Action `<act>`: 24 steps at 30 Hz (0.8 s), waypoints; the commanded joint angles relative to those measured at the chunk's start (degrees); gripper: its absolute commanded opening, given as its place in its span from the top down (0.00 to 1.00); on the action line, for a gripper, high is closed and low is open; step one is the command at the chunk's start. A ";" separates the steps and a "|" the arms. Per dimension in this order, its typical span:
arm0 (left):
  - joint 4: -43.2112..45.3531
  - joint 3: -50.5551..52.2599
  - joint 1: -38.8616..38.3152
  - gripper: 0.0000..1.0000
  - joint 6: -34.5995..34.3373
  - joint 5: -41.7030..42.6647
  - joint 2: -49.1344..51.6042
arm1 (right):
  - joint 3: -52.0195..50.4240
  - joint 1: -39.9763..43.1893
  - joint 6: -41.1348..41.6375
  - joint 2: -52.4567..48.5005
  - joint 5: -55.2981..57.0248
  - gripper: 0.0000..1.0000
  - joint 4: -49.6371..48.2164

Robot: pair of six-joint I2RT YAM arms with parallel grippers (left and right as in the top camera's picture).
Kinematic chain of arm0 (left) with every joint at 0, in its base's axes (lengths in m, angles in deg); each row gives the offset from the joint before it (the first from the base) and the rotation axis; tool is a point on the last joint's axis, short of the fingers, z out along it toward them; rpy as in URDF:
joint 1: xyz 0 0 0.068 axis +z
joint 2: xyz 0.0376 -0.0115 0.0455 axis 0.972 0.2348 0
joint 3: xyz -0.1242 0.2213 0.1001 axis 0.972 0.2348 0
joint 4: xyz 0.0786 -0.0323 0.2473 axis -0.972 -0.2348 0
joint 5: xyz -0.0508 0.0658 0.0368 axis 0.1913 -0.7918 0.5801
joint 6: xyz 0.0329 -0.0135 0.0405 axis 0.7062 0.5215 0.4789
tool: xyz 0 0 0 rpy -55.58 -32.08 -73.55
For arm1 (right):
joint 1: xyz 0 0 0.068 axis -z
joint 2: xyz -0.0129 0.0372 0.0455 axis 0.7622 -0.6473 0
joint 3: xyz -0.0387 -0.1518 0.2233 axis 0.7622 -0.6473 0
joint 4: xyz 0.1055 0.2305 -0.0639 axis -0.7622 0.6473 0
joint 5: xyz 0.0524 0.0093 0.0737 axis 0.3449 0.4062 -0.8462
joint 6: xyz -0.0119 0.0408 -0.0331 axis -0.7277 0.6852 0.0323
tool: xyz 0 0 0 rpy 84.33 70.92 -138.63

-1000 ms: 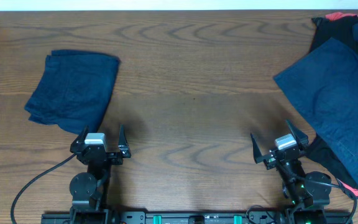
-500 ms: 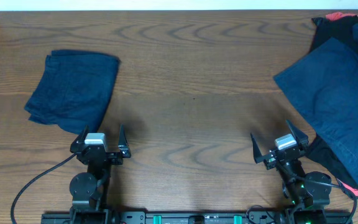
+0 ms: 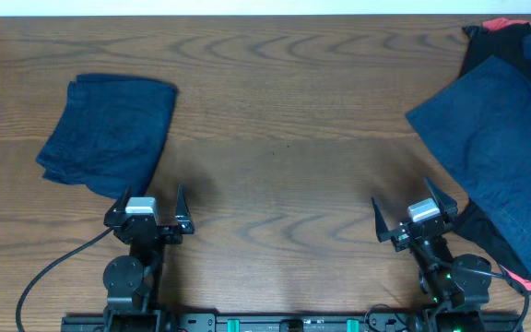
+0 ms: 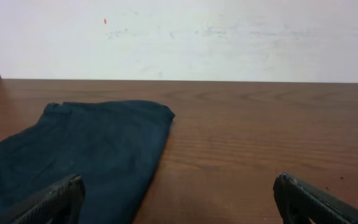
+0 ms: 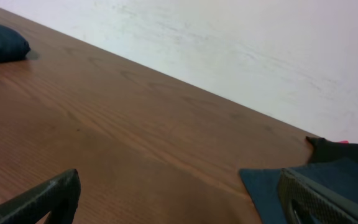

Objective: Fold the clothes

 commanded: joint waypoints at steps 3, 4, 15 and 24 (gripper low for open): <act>-2.45 0.76 0.20 0.02 0.79 -0.66 -0.35 | -0.11 -0.81 -0.68 0.37 -0.44 0.01 0.20; -2.45 0.76 0.20 0.02 0.79 -0.63 -0.35 | -0.11 -0.81 -0.68 0.37 -0.44 0.01 0.20; -2.45 0.76 0.20 0.02 0.79 -0.66 -0.35 | -0.11 -0.81 -0.66 0.37 -0.46 0.01 0.20; -2.58 0.26 0.20 0.02 -4.52 -0.66 -0.33 | -0.07 -0.79 5.68 0.37 -0.04 0.01 -3.26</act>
